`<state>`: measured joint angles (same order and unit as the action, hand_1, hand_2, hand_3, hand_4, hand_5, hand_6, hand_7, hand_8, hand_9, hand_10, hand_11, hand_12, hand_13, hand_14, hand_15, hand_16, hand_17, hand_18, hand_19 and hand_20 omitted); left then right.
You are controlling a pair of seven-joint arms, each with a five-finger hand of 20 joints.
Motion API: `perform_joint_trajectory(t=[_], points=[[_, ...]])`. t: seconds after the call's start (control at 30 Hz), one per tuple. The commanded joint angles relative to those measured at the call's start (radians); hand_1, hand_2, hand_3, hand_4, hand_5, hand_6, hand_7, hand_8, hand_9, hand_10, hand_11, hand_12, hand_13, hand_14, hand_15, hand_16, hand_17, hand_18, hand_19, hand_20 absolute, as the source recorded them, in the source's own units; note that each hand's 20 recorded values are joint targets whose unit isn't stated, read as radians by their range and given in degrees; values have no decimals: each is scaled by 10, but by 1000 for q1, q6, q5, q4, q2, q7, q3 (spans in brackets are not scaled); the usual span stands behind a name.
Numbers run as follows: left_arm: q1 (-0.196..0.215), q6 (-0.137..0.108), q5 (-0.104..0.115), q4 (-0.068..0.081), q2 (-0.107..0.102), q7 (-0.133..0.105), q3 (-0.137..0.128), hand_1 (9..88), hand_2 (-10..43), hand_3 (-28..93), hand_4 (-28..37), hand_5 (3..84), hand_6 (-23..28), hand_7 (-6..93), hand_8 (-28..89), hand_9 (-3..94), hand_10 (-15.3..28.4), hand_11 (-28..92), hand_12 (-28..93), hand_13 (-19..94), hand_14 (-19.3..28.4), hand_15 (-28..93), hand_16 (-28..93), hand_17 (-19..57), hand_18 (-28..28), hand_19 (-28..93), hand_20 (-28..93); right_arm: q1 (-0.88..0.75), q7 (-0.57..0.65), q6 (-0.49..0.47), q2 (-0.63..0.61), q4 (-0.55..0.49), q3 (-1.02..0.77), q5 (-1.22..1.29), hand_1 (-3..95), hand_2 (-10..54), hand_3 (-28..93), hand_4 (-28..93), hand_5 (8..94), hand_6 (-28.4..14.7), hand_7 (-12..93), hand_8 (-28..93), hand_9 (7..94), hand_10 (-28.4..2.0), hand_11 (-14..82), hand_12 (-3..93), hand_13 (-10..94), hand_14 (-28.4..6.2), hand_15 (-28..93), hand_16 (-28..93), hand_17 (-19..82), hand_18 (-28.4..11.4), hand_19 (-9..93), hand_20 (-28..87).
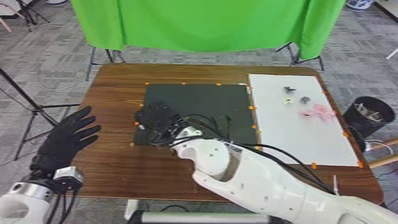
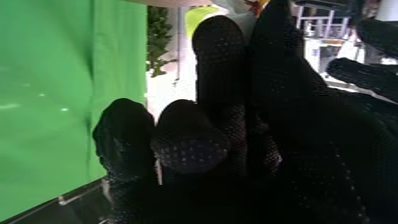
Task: Arrange flowers
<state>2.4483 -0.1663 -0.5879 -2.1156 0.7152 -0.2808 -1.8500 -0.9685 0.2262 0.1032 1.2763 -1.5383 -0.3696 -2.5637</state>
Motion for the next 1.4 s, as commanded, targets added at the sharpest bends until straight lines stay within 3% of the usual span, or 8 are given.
perform_joint_trajectory(t=[0.03,0.3,0.57,0.83,1.03,1.13,1.3,1.4], points=[[-23,9,-24,7,5,34,6,245,-24,695,-244,261,24,205,-109,217,122,207,157,185,162,293,-5,-93,229,418,67,26,30,5,21,27,15,-22,480,-95,839,-279,705,15,462,70,866,-44,179,478,795,-40,783,309,494,-191,932,660],[-41,18,-30,14,6,43,12,244,-25,696,-244,261,25,206,-109,217,121,208,157,184,162,293,-6,-94,229,418,67,23,58,-90,28,31,9,-27,447,-95,814,-282,674,15,455,59,845,-47,150,460,777,-41,785,314,480,-189,932,656],[-55,26,-33,19,8,54,20,245,-23,694,-245,261,25,206,-108,218,122,208,157,185,163,296,-6,-93,228,417,67,13,76,-112,30,31,-2,-30,416,-95,793,-283,637,12,475,71,796,-59,224,426,755,-42,791,309,459,-187,932,644],[-15,18,-28,7,22,39,6,245,-23,695,-243,261,25,205,-109,217,122,207,156,184,163,296,-7,-93,228,417,67,-34,51,-158,25,-29,-92,-55,390,-95,794,-283,607,8,475,61,748,-77,287,359,746,-44,794,306,452,-188,932,642],[38,3,-18,-8,38,15,-17,246,-23,695,-244,261,24,207,-109,217,121,209,157,184,163,297,-7,-94,228,417,68,-98,1,-228,-52,-125,-263,-45,334,-95,841,-280,558,-4,429,19,659,-103,364,273,715,-51,801,300,423,-191,932,627],[44,2,-18,-9,44,14,-18,246,-22,695,-245,261,25,207,-109,217,122,209,156,184,163,298,-7,-93,228,416,67,-112,22,-252,-134,-156,-337,-5,300,-95,853,-259,505,-16,423,-152,589,-113,369,255,665,-66,800,284,378,-194,931,574],[63,-6,-14,-16,54,6,-24,245,-23,696,-244,261,25,207,-110,217,121,210,156,185,163,298,-7,-93,228,417,67,-73,116,-212,-260,-152,-323,92,264,-95,863,-265,401,-48,376,-146,463,-133,327,237,576,-89,788,254,322,-208,922,515],[72,-13,-8,-19,54,-2,-24,245,-24,697,-244,261,25,206,-109,217,122,210,155,185,163,298,-7,-93,228,417,67,-149,156,-226,-342,-148,-457,74,249,-95,872,-268,339,-68,330,-132,393,-149,272,226,526,-100,772,231,302,-215,914,512]])
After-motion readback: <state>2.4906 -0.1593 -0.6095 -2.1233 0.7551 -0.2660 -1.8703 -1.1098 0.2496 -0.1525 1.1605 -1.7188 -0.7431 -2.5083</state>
